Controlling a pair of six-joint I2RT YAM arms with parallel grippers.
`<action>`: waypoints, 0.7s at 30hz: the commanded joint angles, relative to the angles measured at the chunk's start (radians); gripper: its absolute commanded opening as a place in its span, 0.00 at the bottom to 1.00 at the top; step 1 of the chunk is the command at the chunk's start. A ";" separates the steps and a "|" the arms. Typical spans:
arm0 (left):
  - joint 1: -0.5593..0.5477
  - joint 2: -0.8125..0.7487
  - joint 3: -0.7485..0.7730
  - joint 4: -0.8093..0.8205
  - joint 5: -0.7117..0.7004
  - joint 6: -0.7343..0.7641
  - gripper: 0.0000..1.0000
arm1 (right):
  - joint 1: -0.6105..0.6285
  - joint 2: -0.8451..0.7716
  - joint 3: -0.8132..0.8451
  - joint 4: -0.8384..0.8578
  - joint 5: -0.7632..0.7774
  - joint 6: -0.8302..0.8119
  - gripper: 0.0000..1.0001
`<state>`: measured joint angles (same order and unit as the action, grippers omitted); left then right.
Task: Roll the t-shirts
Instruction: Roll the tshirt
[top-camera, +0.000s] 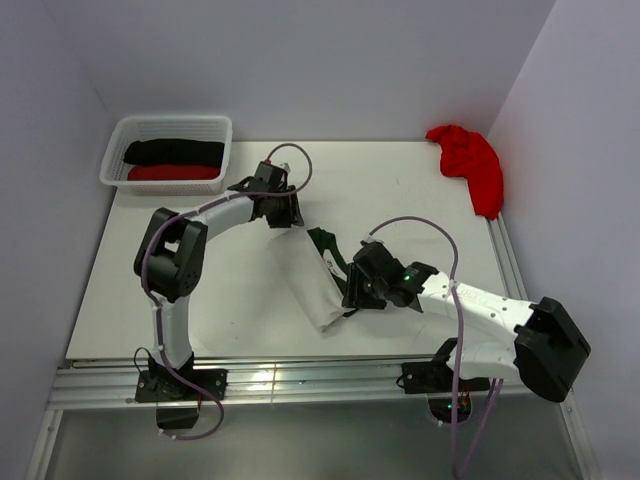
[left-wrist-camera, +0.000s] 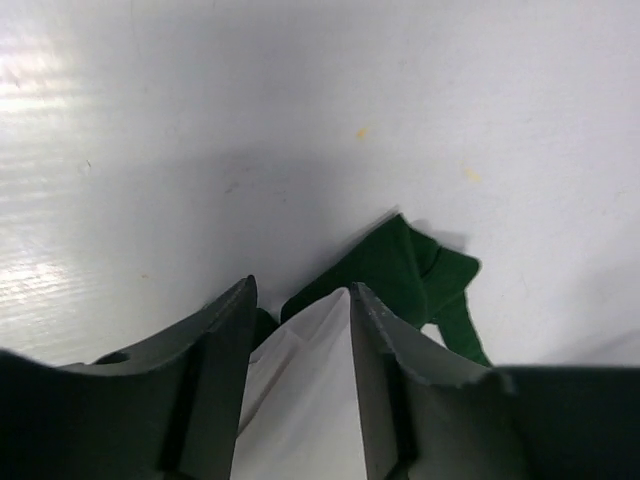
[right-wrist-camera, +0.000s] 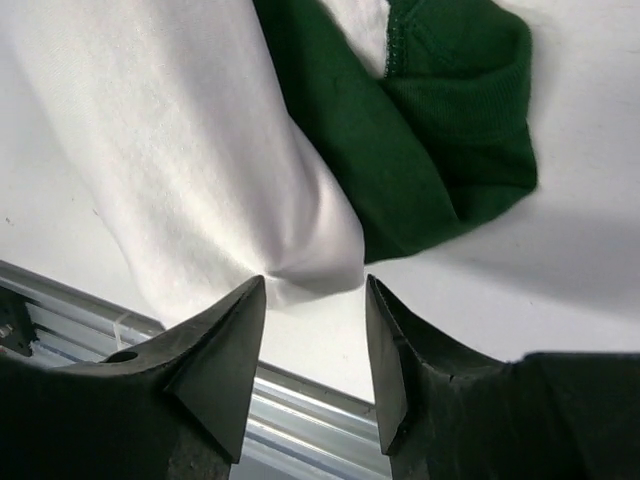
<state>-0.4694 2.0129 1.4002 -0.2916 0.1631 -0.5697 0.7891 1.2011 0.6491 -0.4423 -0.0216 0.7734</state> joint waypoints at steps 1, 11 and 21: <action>0.014 -0.089 0.097 -0.050 -0.004 0.027 0.49 | 0.009 -0.054 0.040 -0.075 0.060 -0.002 0.54; 0.098 -0.322 -0.027 -0.109 -0.005 -0.031 0.88 | 0.016 -0.163 0.150 -0.084 0.104 -0.187 1.00; 0.132 -0.650 -0.575 0.167 0.105 -0.214 0.91 | 0.039 -0.081 0.267 -0.064 0.103 -0.267 1.00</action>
<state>-0.3515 1.4025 0.9150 -0.2455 0.2142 -0.7067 0.8120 1.1076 0.8742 -0.5331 0.0849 0.5552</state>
